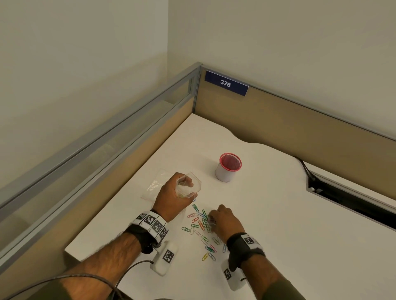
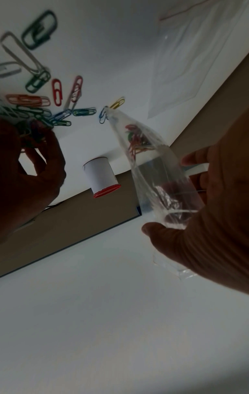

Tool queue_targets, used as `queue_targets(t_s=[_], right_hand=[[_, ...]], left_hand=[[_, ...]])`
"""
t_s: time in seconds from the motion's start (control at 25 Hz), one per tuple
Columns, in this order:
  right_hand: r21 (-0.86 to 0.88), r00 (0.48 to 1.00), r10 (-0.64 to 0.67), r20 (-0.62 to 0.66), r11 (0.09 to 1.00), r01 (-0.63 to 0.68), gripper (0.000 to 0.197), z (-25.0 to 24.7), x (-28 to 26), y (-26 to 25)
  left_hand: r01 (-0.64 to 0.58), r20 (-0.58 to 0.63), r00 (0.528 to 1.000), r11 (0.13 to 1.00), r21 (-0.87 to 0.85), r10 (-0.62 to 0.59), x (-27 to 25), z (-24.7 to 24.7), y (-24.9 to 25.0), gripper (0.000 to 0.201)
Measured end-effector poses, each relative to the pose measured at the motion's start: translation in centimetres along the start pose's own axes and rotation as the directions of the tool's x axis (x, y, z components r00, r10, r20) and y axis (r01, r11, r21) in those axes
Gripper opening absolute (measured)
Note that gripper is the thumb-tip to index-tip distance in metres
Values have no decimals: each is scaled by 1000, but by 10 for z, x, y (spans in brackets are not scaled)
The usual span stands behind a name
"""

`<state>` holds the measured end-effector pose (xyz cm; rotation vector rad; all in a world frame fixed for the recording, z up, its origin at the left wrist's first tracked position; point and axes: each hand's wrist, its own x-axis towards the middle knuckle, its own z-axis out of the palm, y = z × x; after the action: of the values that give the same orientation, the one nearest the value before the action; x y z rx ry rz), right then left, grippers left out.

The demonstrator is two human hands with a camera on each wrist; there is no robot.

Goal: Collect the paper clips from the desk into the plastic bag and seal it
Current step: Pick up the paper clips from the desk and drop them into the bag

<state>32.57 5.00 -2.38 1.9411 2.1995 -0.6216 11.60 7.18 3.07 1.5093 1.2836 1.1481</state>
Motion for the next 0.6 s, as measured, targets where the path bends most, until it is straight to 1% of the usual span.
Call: queue_targets(t_s=[0.04, 0.16, 0.32, 0.48, 0.6], right_hand=[[-14, 1000, 0, -17, 1000, 0, 25, 0, 1, -2], [-8, 998, 35, -49, 999, -35, 22, -4, 3, 2], [122, 986, 109, -128, 988, -94, 9, -18, 2, 14], [268, 977, 149, -151, 958, -105, 11, -34, -2, 29], [378, 973, 148, -179, 923, -71, 9, -55, -11, 32]], left_hand=[[-2, -1, 1000, 1000, 6, 2, -1, -1, 2, 35], [8, 0, 1000, 1000, 9, -8, -3, -4, 4, 35], [13, -16, 1000, 1000, 4, -13, -7, -3, 1, 36], [34, -24, 999, 999, 14, -33, -9, 3, -3, 36], [34, -18, 999, 999, 23, -34, -6, 10, -1, 36]])
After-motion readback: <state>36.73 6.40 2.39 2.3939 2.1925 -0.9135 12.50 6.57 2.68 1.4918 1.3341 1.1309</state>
